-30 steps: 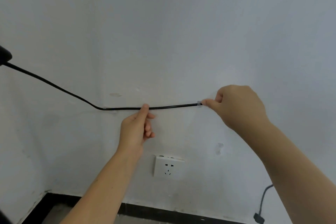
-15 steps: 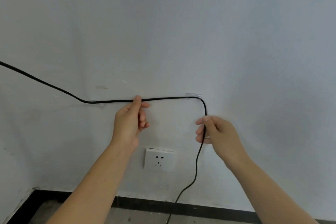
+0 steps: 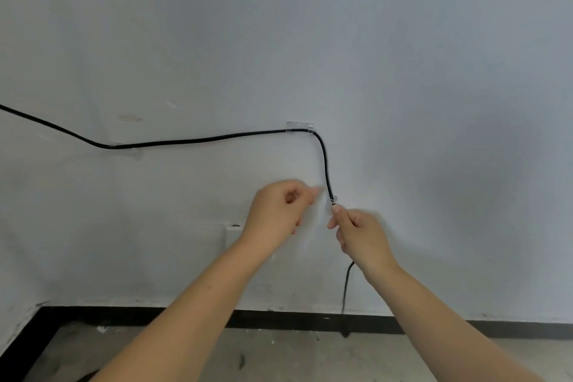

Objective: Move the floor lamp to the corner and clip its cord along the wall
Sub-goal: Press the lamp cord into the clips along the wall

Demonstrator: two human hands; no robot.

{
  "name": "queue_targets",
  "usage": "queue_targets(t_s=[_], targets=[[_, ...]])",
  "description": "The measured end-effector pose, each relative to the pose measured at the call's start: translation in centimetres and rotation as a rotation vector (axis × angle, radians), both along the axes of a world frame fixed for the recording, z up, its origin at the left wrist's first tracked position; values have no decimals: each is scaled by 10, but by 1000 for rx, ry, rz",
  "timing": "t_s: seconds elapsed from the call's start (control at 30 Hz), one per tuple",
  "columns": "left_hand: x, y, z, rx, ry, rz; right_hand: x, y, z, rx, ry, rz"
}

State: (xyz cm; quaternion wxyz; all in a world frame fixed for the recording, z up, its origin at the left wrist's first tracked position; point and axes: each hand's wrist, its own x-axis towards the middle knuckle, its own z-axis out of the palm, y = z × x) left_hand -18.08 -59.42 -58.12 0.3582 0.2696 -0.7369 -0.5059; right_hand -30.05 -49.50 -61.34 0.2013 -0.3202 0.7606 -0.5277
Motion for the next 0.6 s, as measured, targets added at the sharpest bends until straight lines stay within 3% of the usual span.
queue_targets(t_s=[0.2,0.43,0.6], targets=[[-34,13,1,-209,-132,42,-16,10,-12,-1,263,29],[-31,1,1,-276,-188,11,-7,9,-52,29,64,185],[-7,-10,-13,-173,-114,28,15,-13,-57,-25,-178,204]])
